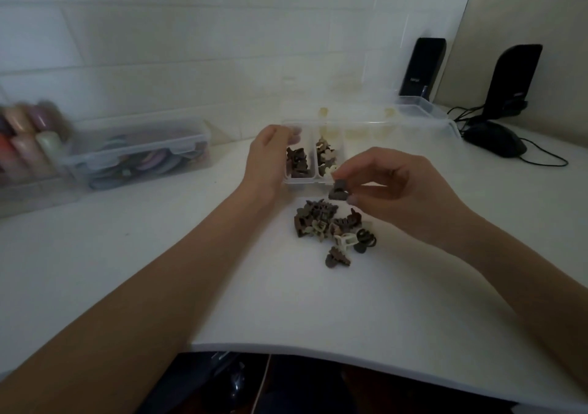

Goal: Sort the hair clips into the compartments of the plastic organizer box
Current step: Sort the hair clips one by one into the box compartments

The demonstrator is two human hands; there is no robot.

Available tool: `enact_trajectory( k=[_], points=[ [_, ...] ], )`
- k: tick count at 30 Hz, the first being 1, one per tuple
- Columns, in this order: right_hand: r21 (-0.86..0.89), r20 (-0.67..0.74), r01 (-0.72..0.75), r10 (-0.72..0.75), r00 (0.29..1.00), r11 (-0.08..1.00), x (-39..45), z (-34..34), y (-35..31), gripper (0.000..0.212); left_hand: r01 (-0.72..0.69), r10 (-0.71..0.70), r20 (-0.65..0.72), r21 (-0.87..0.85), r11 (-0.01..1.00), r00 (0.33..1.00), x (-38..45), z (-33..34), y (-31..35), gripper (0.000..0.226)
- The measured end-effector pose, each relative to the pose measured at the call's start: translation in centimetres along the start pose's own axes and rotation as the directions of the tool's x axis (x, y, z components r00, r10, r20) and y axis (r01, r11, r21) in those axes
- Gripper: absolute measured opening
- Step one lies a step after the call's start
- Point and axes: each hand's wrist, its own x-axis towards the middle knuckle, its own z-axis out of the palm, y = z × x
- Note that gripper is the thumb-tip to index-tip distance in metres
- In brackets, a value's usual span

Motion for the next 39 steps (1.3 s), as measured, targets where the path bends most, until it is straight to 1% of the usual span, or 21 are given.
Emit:
enact_trajectory(
  k=[2,4,7,9,12,14,16,19,21,24,26,27,29,31,33,35,39],
  points=[
    [-0.037,-0.076,-0.005,0.003,0.997,0.999,0.0,-0.1,0.1,0.026,0.03,-0.029,0.009,-0.061,0.998,1.0,-0.1,-0.1,0.2,0.014],
    [-0.126,-0.183,-0.002,-0.021,0.983,0.992,0.1,-0.3,0.2,0.022,0.058,-0.05,0.052,-0.162,0.985,0.997,-0.2,-0.1,0.2,0.005],
    [-0.371,-0.304,-0.007,-0.114,0.946,0.929,0.0,-0.5,0.6,0.019,0.073,-0.055,0.092,-0.212,0.975,0.994,-0.4,-0.2,0.4,0.017],
    [-0.512,-0.329,-0.046,-0.146,0.933,0.857,0.0,-0.6,0.9,0.016,0.04,-0.023,0.094,-0.187,0.982,0.995,-0.6,-0.2,0.6,0.016],
    [-0.617,-0.322,-0.092,-0.144,0.936,0.782,0.1,-0.5,1.3,0.012,-0.011,0.023,0.083,-0.138,0.99,0.996,-0.9,-0.1,0.8,0.009],
    [-0.674,-0.29,-0.097,-0.142,0.946,0.732,0.1,-0.3,1.2,0.009,-0.026,0.036,0.075,-0.124,0.992,0.997,-1.0,-0.1,0.8,0.015],
    [-0.739,-0.213,-0.082,-0.117,0.97,0.668,0.2,-0.2,1.0,0.012,-0.038,0.046,0.068,-0.114,0.993,0.997,-1.1,-0.1,0.9,0.023],
    [-0.812,-0.107,-0.064,-0.04,0.993,0.58,0.3,-0.4,0.7,0.019,-0.058,0.066,0.064,-0.117,0.991,0.996,-1.2,0.0,1.0,0.026],
    [-0.815,-0.108,-0.058,-0.053,0.993,0.576,0.3,-0.5,0.8,0.019,-0.068,0.075,0.058,-0.116,0.991,0.995,-1.2,0.0,1.0,0.024],
    [-0.758,-0.173,-0.011,-0.185,0.967,0.652,0.1,-0.5,0.8,0.016,-0.075,0.079,0.039,-0.1,0.992,0.996,-1.4,0.1,0.9,0.021],
    [-0.698,-0.176,0.056,-0.247,0.953,0.714,0.1,-0.7,0.3,0.014,-0.08,0.081,0.013,-0.065,0.995,0.997,-1.2,0.1,0.7,0.021],
    [-0.664,-0.142,0.087,-0.239,0.96,0.743,0.1,-0.7,0.0,0.013,-0.079,0.079,0.0,-0.053,0.996,0.997,-1.1,0.1,0.6,0.022],
    [-0.63,-0.008,0.12,-0.161,0.987,0.768,-0.1,-0.8,-0.4,0.014,-0.065,0.065,-0.014,-0.052,0.997,0.998,-0.9,0.0,0.4,0.023],
    [-0.669,0.113,0.117,-0.055,0.992,0.734,-0.3,-0.7,-0.3,0.017,-0.054,0.054,-0.007,-0.067,0.996,0.999,-0.9,0.0,0.4,0.02],
    [-0.712,0.14,0.086,0.021,0.99,0.697,-0.4,-0.9,-0.2,0.015,-0.066,0.066,-0.001,-0.071,0.995,0.998,-1.1,0.0,0.6,0.018],
    [-0.716,0.129,0.044,0.07,0.989,0.696,-0.5,-1.3,-0.2,0.015,-0.083,0.083,-0.001,-0.057,0.995,0.997,-1.2,0.0,0.7,0.015],
    [-0.761,0.167,-0.021,0.227,0.959,0.648,-0.6,-1.6,-0.2,0.025,-0.094,0.094,-0.002,-0.02,0.995,0.996,-1.4,0.0,0.8,0.01]
  ],
)
